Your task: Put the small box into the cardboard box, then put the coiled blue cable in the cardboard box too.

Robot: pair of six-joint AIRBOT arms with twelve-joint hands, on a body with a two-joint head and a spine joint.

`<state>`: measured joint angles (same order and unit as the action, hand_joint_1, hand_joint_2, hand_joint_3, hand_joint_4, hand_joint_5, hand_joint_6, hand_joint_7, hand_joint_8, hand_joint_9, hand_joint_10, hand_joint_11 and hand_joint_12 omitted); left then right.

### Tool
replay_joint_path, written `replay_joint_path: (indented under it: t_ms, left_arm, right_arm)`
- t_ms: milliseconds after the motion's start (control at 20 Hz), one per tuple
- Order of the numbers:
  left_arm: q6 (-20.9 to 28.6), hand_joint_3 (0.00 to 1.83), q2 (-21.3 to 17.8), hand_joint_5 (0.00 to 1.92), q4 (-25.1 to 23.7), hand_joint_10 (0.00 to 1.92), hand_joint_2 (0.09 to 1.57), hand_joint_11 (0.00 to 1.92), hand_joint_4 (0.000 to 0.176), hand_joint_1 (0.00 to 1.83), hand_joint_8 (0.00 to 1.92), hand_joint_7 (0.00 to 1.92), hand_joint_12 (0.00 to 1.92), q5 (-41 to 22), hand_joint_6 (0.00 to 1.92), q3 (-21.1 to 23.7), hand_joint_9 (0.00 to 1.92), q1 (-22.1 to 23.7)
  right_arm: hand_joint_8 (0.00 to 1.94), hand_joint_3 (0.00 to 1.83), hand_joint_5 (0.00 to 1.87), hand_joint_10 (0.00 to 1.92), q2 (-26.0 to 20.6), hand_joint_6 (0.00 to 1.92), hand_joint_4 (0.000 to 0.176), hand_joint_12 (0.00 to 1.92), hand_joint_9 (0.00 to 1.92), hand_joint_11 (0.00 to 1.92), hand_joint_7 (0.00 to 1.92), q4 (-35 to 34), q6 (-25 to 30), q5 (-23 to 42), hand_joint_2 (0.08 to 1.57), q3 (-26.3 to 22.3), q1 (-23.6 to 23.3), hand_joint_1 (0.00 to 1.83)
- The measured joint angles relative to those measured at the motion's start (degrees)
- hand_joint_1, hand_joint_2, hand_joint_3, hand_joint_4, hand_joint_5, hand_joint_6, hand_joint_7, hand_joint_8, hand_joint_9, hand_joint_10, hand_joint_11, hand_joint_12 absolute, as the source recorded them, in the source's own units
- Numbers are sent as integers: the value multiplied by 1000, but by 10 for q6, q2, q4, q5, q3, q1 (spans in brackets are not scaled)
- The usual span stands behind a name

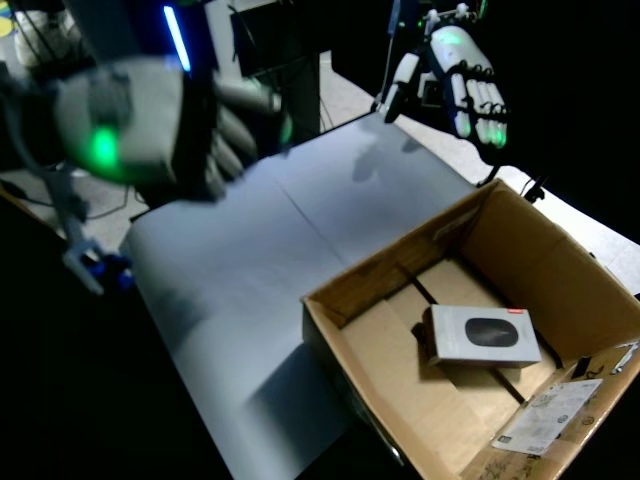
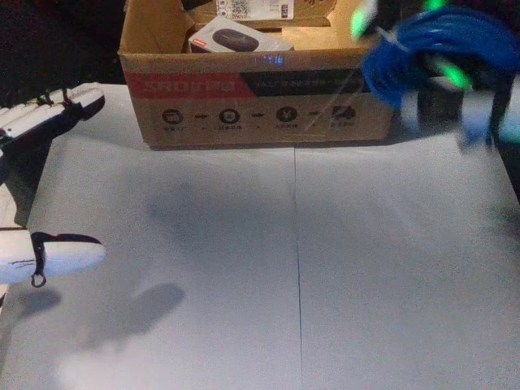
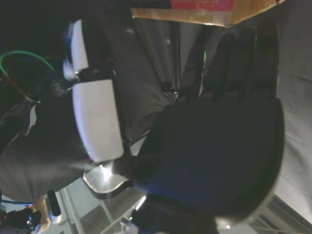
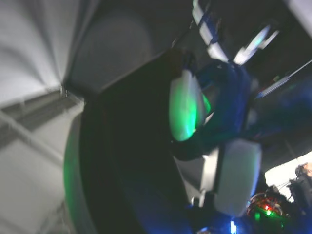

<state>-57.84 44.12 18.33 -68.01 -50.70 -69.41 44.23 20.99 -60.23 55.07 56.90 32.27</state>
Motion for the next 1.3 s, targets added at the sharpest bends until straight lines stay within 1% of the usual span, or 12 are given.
replay_joint_path:
  t_ms: [200,250,300,500,600,900,1050,1100,1150,1200,1250,1300]
  left_arm:
    - [0,0,6,109,5,1,901,0,157,606,1,55,172,-1,0,-4,14,0]
    - [2,0,7,103,0,5,903,0,156,603,3,58,99,1,3,-6,10,0]
    - [2,0,7,107,-3,2,903,0,156,616,1,56,68,2,3,-7,6,0]
    - [3,0,7,140,2,5,910,16,143,594,2,87,204,6,2,-8,56,0]
    - [6,0,7,137,-6,0,908,0,123,588,0,84,195,6,1,-10,44,0]
    - [9,0,12,125,-14,4,895,63,117,606,1,83,170,23,0,-24,54,17]
    - [12,0,22,116,-24,5,887,72,131,589,2,84,185,29,2,-31,66,31]
    - [14,2,22,120,-32,4,899,75,136,597,1,83,189,37,3,-33,68,32]
    - [16,5,22,116,-33,2,907,62,137,614,0,79,186,38,1,-33,64,32]
    - [16,6,22,114,-31,1,912,53,138,618,0,77,185,40,0,-33,64,33]
    - [18,3,22,120,-28,3,911,43,127,615,3,85,188,39,2,-33,69,33]
    - [21,0,22,128,-28,0,906,0,130,623,1,88,246,39,1,-35,60,33]
  right_arm:
    - [1941,25,395,1921,40,1921,0,1921,1396,1626,983,-47,0,19,1501,56,-40,740]
    - [1941,0,1049,1921,55,1921,62,1921,1551,1591,1359,-66,0,17,1184,73,-40,1593]
    - [1941,0,1100,1921,67,1921,71,1921,1600,1632,1403,-80,0,14,1165,86,-40,1701]
    - [1941,0,1159,1921,118,1921,54,1921,1603,1616,1424,-97,-1,-43,1122,146,-99,1702]
    - [1941,0,1225,1921,158,1921,0,1921,1606,1615,1452,-111,0,-73,1126,191,-130,1663]
    - [1941,0,1343,1921,290,1921,0,1921,1624,1574,1536,-122,-1,-230,1166,338,-179,1688]
    - [1941,4,683,1921,342,1903,0,1921,1026,1094,866,-117,0,-309,1177,400,-181,1121]
    - [1584,0,629,1843,347,844,0,1921,724,815,593,-117,0,-334,1153,411,-181,837]
    - [871,0,386,1338,346,97,43,1771,356,352,229,-118,0,-345,1075,416,-181,588]
    - [253,0,237,632,344,4,106,1461,248,66,233,-119,-1,-353,1025,418,-181,495]
    - [1,0,40,17,341,0,173,664,174,0,82,-120,-2,-360,975,419,-181,446]
    - [0,0,0,12,340,0,176,56,18,0,0,-122,-2,-362,964,421,-181,426]
